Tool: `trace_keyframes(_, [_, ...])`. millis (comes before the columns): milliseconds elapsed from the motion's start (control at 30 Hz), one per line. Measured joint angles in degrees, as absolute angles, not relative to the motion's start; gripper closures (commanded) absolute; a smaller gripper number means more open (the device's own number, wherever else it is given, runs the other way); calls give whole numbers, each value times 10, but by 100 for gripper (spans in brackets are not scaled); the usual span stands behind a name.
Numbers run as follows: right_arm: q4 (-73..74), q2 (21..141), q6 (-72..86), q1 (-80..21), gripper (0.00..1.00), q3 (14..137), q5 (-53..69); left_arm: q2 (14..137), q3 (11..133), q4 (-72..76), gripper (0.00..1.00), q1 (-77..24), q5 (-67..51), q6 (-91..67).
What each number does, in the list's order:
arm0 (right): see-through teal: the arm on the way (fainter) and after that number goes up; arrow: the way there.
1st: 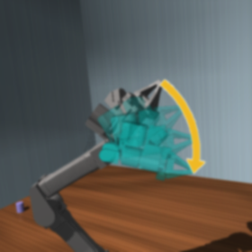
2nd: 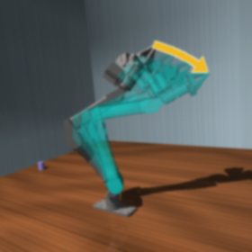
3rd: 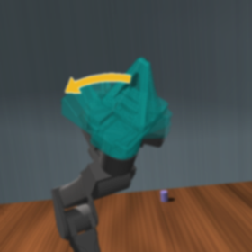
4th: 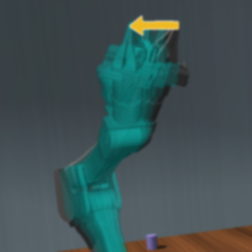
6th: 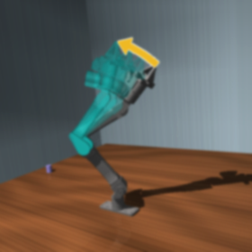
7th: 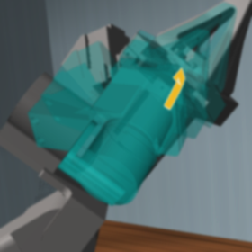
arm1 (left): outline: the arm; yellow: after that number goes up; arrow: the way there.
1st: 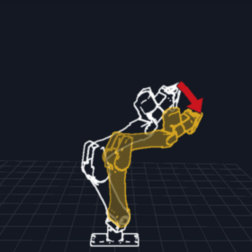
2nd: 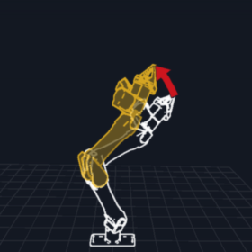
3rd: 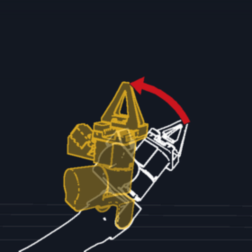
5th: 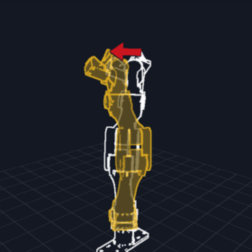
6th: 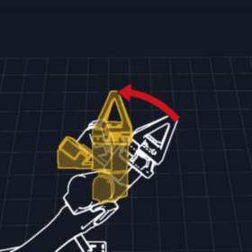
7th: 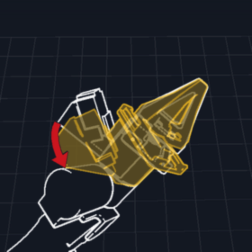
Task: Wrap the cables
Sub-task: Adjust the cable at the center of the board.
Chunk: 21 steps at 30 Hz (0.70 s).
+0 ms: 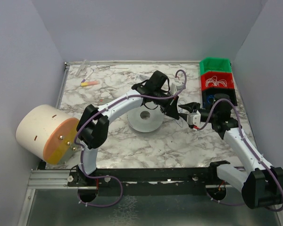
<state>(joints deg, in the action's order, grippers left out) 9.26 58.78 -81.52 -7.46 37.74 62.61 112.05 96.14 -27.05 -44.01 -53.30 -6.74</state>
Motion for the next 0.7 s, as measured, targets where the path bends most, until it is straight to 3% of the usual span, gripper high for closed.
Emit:
trace_keyframes(367, [39, 595, -765, -82, 93, 366, 619, 1120, 960, -262, 100, -440, -548, -69])
trace_keyframes(533, [29, 601, -739, -82, 99, 367, 625, 1120, 960, -260, 100, -440, -550, -69])
trace_keyframes(700, [23, 610, -702, -82, 99, 368, 640, 1120, 960, -261, 100, -440, -550, -69])
